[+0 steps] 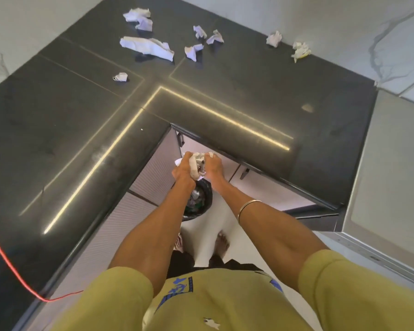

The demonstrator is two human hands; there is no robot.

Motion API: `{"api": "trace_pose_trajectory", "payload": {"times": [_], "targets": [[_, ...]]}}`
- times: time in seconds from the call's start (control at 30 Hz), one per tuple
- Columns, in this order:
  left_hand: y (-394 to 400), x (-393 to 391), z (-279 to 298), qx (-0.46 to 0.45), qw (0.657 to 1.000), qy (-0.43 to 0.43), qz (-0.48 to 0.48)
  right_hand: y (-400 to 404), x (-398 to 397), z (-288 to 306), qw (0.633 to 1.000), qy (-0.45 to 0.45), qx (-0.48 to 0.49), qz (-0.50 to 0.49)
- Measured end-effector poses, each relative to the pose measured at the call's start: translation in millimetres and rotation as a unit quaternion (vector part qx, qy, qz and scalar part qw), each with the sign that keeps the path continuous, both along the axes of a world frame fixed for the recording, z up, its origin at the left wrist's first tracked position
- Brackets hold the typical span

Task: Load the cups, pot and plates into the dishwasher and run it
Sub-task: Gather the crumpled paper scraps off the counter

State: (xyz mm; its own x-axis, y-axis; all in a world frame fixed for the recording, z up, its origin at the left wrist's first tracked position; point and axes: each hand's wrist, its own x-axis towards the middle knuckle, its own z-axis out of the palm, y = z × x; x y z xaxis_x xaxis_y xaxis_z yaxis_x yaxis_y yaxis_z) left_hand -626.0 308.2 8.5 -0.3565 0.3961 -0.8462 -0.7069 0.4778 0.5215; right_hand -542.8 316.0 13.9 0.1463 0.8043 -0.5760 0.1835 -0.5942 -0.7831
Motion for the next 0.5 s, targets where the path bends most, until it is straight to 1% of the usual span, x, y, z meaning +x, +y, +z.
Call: {"api": "trace_pose_trajectory", "payload": {"times": [0.1,0.17,0.23,0.3,0.37,0.43,0.5], "targets": [[-11.1,6.3,-28.9,-0.025,0.999,-0.021,-0.013,-9.8,3.5,-18.9,1.000,0.008,-0.030,-0.001],[-20.0,10.8,-42.6,-0.022,1.000,-0.012,-0.019,-15.3,5.8,-33.3,0.999,0.023,-0.038,-0.006],[-27.2,15.9,-56.1,-0.016,0.999,-0.010,-0.037,-15.9,4.5,-57.8,0.997,0.049,-0.048,-0.037],[-24.1,17.7,-84.6,-0.042,0.999,0.011,-0.032,-17.5,-1.3,-92.0,0.993,0.070,-0.057,-0.073],[-26.8,17.8,-120.0,-0.066,0.996,0.041,-0.049,-23.5,-7.8,-131.6,0.992,0.066,-0.056,-0.096],[-29.7,13.7,-157.9,-0.069,0.995,0.042,-0.053,-25.8,-12.7,-174.6,0.990,0.060,-0.054,-0.112],[-33.2,7.5,-199.6,-0.064,0.994,0.032,-0.080,-28.4,-18.5,-219.0,0.991,0.047,-0.060,-0.106]]}}
